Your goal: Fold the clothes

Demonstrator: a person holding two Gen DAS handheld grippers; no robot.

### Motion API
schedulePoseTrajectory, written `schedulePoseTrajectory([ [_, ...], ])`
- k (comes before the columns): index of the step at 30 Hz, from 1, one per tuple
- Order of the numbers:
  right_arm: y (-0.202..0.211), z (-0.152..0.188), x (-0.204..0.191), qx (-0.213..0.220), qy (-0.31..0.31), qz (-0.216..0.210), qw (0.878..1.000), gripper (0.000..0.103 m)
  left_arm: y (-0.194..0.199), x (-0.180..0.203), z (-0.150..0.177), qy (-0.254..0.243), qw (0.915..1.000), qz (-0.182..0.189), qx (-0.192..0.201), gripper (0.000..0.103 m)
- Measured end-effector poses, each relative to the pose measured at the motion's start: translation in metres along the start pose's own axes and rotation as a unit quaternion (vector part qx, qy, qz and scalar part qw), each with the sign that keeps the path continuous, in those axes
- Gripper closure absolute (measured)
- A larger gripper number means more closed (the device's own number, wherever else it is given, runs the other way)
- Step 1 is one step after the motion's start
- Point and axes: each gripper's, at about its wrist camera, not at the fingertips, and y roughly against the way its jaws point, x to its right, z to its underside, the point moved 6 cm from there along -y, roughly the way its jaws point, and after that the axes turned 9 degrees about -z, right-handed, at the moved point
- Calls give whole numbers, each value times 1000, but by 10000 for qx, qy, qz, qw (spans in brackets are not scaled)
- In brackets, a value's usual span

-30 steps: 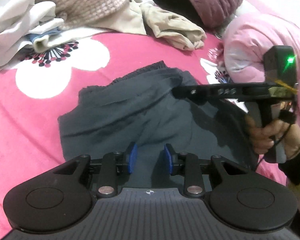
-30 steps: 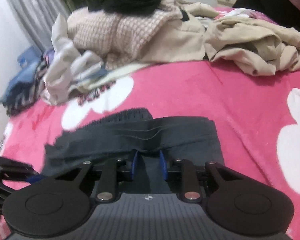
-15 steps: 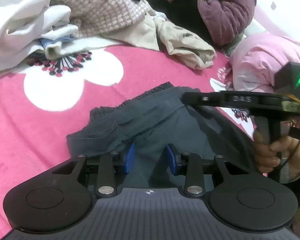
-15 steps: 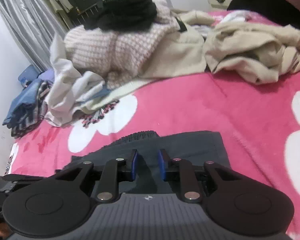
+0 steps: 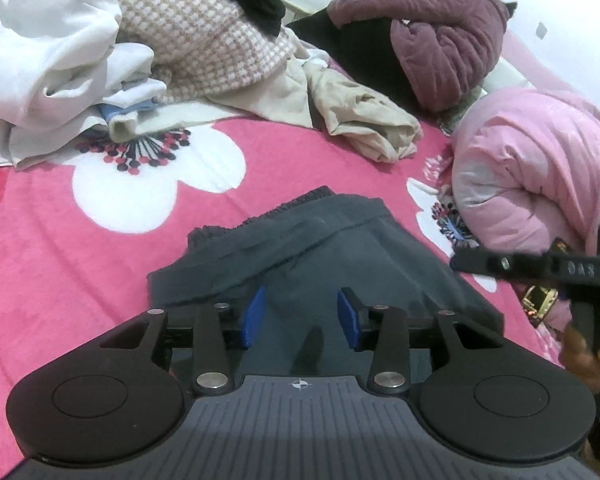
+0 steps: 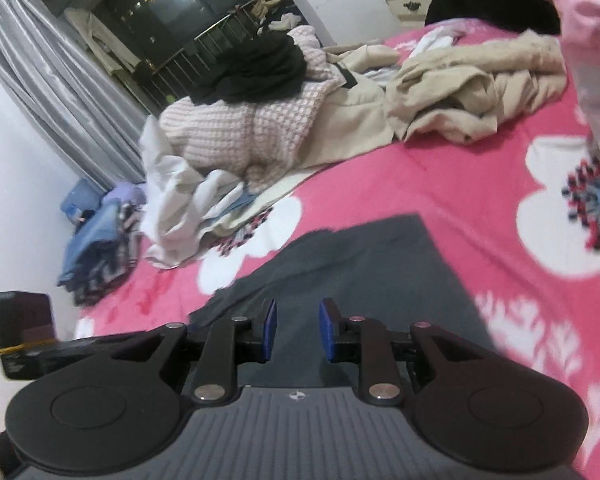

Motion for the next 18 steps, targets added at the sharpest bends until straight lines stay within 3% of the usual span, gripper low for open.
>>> schedulePoseTrajectory([
  [6,22,40,-26,-472,404,-99,9980,77,25,-14,11,185,9997,-140,85,56],
  [11,14,82,-46,-1161,985,-112,9883,77,47,-41,29,456,9984,-336,48,56],
  [15,-17,106,-27,-1599,1291,597,9768,79,63,-59,47,624,9970,-455,-8,56],
  [18,-21,108,-24,-1514,1275,777,9771,79,71,-68,64,687,9963,-496,-152,56],
])
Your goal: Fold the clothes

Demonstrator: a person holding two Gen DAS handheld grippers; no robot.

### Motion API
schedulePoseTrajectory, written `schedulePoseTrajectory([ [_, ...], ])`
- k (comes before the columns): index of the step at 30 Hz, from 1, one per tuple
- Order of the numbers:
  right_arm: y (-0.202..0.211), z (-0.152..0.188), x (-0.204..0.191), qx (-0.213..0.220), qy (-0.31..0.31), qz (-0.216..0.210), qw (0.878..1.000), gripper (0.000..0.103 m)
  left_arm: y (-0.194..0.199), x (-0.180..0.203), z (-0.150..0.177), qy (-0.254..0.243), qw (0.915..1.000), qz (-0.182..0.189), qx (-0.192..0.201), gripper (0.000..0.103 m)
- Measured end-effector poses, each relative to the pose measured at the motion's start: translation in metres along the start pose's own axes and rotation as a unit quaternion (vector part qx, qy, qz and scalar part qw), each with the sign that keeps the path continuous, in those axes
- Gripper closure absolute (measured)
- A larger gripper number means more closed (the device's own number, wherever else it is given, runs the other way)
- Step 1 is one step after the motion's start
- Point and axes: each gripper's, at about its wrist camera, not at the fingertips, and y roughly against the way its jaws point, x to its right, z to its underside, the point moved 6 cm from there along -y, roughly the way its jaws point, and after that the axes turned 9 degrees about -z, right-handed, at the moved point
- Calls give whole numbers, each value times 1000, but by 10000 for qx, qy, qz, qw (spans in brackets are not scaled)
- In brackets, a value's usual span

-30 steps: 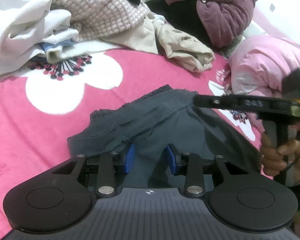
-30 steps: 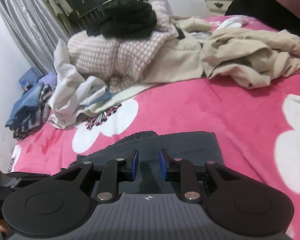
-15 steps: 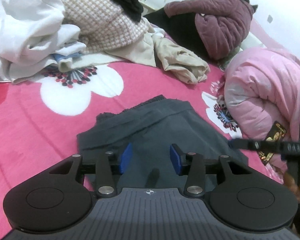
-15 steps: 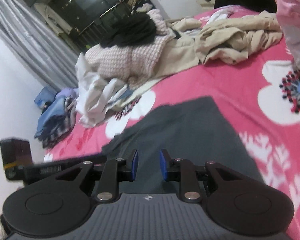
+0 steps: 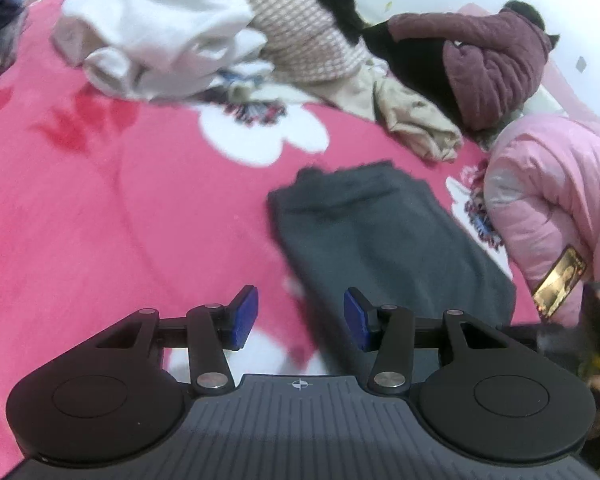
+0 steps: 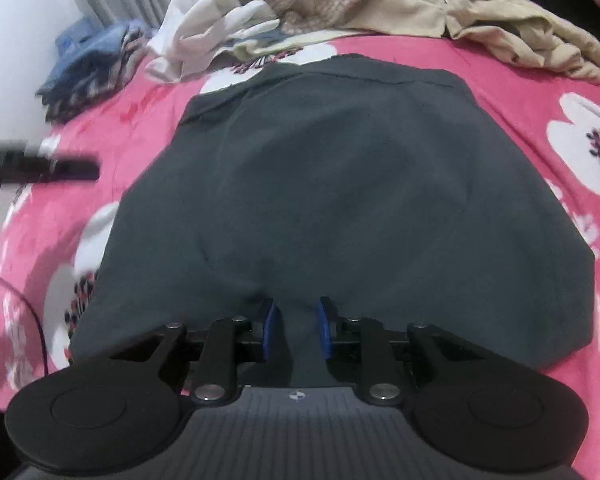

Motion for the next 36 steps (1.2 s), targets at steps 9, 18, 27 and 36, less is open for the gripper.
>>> schedulePoseTrajectory([
  [9,37,21,-56,198,592,-842,9945,75,-6,2,54,261,9938,755,-771,56],
  [18,28,50,-84,-63,807,-829,9933,75,-31,20,58,489,9812,1346,-1297,70],
  [27,22,48,-115,200,1905,-240,9812,65,-34,19,42,950,9618,2200,-1321,102],
  [36,15,35,-129,584,2119,109,9755,46,-31,21,31,1355,9373,3069,-950,102],
])
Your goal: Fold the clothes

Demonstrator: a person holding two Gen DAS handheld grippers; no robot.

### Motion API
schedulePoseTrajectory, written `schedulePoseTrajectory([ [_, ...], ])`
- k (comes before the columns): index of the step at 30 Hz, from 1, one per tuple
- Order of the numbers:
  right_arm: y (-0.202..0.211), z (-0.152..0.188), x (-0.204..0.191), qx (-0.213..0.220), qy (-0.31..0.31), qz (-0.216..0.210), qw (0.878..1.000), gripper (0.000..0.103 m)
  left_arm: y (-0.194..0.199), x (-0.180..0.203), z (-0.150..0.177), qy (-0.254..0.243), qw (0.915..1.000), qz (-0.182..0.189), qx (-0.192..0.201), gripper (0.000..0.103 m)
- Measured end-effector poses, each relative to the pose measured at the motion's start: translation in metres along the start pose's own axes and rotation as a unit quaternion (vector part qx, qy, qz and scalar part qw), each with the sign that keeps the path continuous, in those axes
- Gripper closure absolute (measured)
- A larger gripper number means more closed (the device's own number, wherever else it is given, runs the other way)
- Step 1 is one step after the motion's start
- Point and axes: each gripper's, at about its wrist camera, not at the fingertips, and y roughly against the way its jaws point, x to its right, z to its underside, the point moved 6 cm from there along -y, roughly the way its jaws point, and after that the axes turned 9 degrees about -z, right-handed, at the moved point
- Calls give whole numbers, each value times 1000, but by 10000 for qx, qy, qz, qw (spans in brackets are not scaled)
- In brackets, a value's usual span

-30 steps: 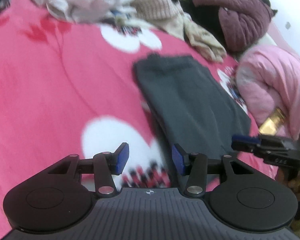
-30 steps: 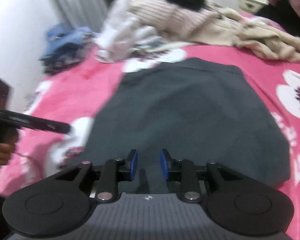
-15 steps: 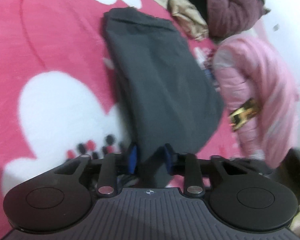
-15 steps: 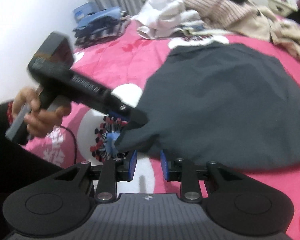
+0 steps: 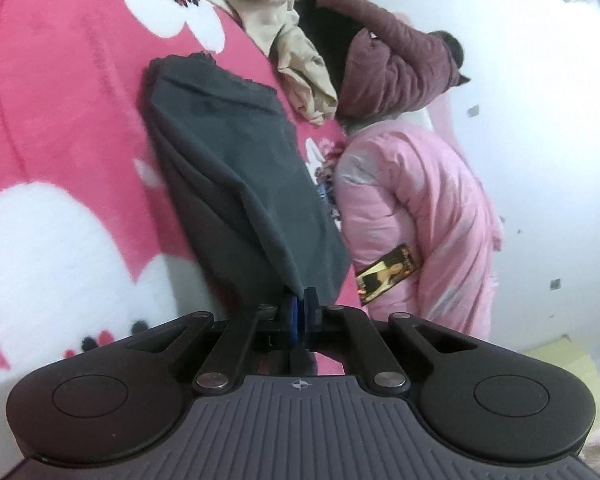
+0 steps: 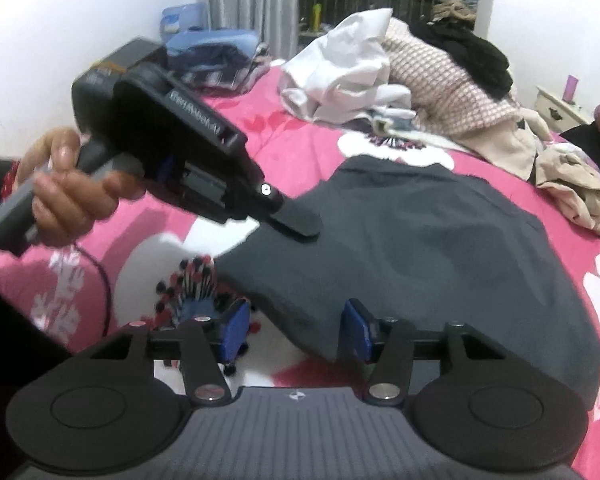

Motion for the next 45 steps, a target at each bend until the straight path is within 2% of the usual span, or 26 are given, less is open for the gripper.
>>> schedulePoseTrajectory([
  [6,-10,-7,5,95,-213,218,9995,46,-4,0,-3,-110,9998,134,-50,102],
  [11,0,-12,5,253,-545,-323,9977,45,-5,0,-5,-316,9994,9,-167,102],
  [17,-7,-11,14,241,-761,-152,9967,47,-3,-1,-5,-440,9986,28,-291,102],
  [20,-11,-9,17,209,-875,-153,9958,64,-3,-2,-4,-418,9987,35,-305,102],
  [22,-12,-8,18,217,-967,-170,9949,84,-3,-4,-4,-391,9987,23,-337,101],
  [25,-8,-7,25,337,-1239,-254,9914,92,1,-8,-5,-318,9990,49,-317,96],
  [28,-3,-5,38,502,-1794,-471,9814,94,8,-12,-9,-211,9997,66,-142,93],
  [30,1,-3,49,653,-2298,-714,9684,94,11,-15,-11,-195,9998,9,-64,92],
  [33,5,2,66,846,-2933,-912,9479,94,10,-16,-10,-364,9990,-248,-75,92],
  [35,8,4,74,955,-3156,-906,9397,94,6,-16,-8,-483,9979,-405,-135,92],
  [38,11,2,75,1009,-3054,-783,9436,94,0,-16,-4,-602,9963,-564,-238,92],
  [43,9,-3,64,986,-2627,-563,9582,94,-4,-17,-6,-510,9968,-597,-171,87],
  [45,11,-6,58,993,-2353,-320,9663,94,-7,-16,-8,-535,9960,-697,-152,86],
])
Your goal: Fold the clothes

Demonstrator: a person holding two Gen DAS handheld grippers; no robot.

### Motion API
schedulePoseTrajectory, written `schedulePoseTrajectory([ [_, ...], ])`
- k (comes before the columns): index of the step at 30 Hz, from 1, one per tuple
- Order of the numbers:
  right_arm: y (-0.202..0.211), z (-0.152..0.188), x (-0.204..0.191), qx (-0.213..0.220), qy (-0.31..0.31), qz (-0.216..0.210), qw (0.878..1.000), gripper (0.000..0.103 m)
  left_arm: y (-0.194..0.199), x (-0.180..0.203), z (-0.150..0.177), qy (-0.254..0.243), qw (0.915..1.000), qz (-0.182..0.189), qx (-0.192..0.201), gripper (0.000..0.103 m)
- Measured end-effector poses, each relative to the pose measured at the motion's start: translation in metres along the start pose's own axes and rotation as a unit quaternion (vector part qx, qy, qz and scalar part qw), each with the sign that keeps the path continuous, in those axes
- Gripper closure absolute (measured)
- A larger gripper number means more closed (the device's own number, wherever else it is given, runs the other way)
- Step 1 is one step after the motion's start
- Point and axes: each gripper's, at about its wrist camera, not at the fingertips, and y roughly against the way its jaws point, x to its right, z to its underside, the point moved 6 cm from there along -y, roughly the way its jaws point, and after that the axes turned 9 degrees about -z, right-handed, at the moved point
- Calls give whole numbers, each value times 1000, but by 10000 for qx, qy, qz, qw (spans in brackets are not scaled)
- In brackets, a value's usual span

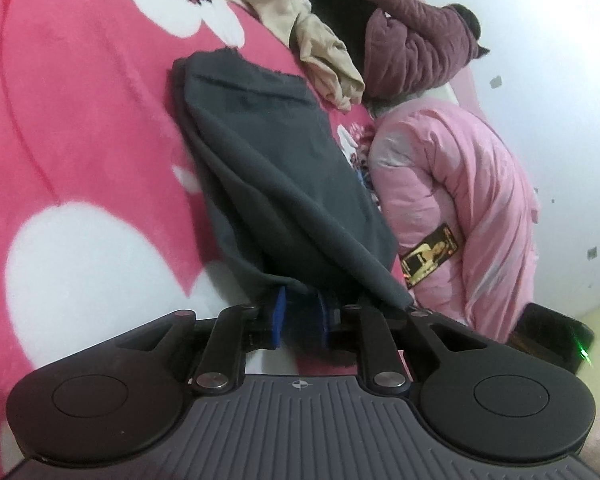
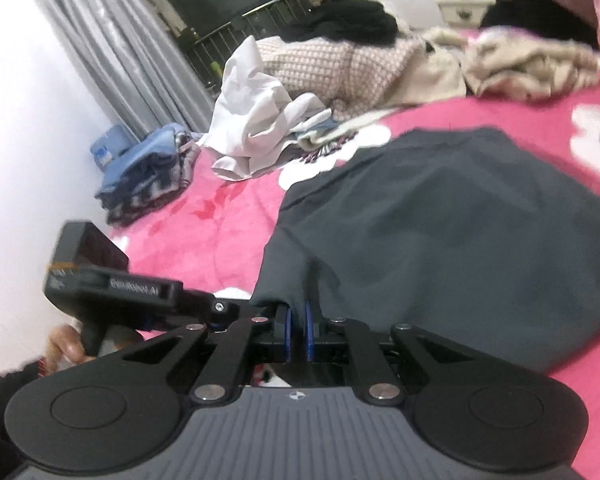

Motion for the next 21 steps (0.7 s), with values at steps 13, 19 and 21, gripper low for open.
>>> schedulePoseTrajectory([
  [13,-35,39,-53,-609,3570,2395,9008,95,-6,2,10,-431,9948,-838,-377,85],
  [19,-37,39,-54,-653,3789,2585,8862,95,7,22,13,-635,9975,-250,-176,84],
  [21,-36,39,-56,-632,3842,2550,8851,95,0,26,15,-749,9966,-242,-240,84],
])
